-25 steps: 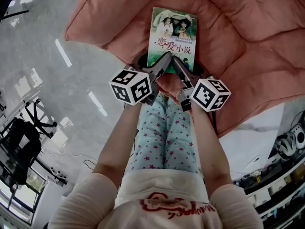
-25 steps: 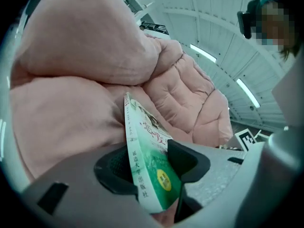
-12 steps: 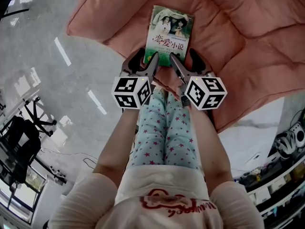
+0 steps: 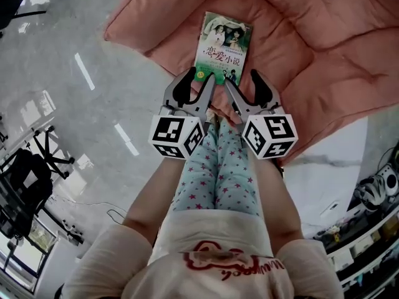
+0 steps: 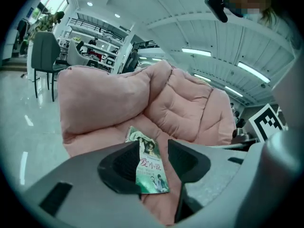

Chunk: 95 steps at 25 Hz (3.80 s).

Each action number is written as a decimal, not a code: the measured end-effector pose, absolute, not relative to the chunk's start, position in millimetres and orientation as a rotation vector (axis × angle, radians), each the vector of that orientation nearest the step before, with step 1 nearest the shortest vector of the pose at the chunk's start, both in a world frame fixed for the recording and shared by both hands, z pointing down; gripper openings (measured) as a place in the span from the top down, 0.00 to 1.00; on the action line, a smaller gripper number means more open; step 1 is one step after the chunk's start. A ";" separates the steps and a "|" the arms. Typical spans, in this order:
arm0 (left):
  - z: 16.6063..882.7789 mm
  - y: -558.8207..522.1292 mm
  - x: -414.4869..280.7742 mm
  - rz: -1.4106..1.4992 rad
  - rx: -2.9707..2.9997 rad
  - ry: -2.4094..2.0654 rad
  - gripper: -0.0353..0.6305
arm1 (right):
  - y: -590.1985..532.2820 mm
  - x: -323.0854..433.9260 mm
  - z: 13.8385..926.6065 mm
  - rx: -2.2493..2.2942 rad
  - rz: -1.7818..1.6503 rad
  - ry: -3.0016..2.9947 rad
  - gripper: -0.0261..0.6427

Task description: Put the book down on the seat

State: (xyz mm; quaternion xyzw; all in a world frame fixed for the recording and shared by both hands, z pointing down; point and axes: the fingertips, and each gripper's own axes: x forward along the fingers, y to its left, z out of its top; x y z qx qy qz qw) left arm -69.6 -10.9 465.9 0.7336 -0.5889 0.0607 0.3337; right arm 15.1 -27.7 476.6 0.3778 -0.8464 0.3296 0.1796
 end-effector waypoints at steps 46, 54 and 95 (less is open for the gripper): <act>194.8 95.6 22.1 -0.047 2.257 -1.491 0.94 | 93.1 34.6 182.4 0.739 0.455 -2.799 0.96; 172.5 152.6 15.5 -0.102 2.281 -1.535 0.94 | 149.9 30.3 167.4 0.753 0.442 -2.830 0.96; 116.8 500.3 108.6 -0.248 2.368 -1.519 0.94 | 498.2 128.4 119.2 0.916 0.374 -2.938 0.96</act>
